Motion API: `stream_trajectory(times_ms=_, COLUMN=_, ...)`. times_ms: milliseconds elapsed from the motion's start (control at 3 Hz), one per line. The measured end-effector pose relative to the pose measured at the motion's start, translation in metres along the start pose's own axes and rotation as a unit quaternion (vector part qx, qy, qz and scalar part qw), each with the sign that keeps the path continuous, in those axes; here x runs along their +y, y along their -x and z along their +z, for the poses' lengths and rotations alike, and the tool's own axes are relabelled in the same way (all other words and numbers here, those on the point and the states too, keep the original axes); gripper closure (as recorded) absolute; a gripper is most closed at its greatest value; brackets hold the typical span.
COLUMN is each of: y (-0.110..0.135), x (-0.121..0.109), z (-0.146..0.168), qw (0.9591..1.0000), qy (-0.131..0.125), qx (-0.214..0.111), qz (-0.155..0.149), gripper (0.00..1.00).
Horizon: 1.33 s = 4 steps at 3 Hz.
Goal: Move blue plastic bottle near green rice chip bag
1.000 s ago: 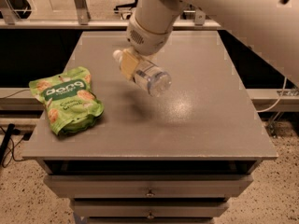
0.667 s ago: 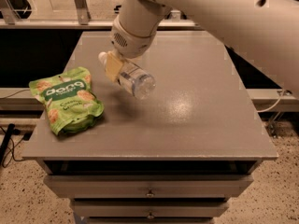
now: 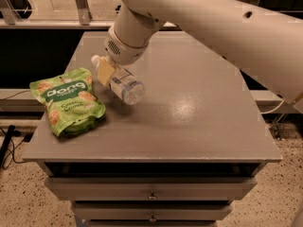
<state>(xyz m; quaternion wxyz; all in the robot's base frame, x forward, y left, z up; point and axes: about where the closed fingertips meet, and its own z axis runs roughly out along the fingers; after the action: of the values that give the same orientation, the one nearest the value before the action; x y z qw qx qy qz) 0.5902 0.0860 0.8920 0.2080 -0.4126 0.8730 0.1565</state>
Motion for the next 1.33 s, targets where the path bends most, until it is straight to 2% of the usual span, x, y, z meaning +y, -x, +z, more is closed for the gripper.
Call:
stream_trajectory(times_ms=667, y=0.001, x=0.001, z=0.021, qw=0.9994, qy=0.026, qx=-0.002, qz=0.022, gripper=0.15)
stream_trajectory(times_ms=1000, y=-0.003, x=0.0, z=0.029, qw=0.999, qy=0.031, qx=0.002, qz=0.034, gripper=0.0)
stream_trajectory(times_ms=1333, y=-0.003, x=0.0, z=0.029, qw=0.999, qy=0.031, qx=0.002, qz=0.034, gripper=0.0)
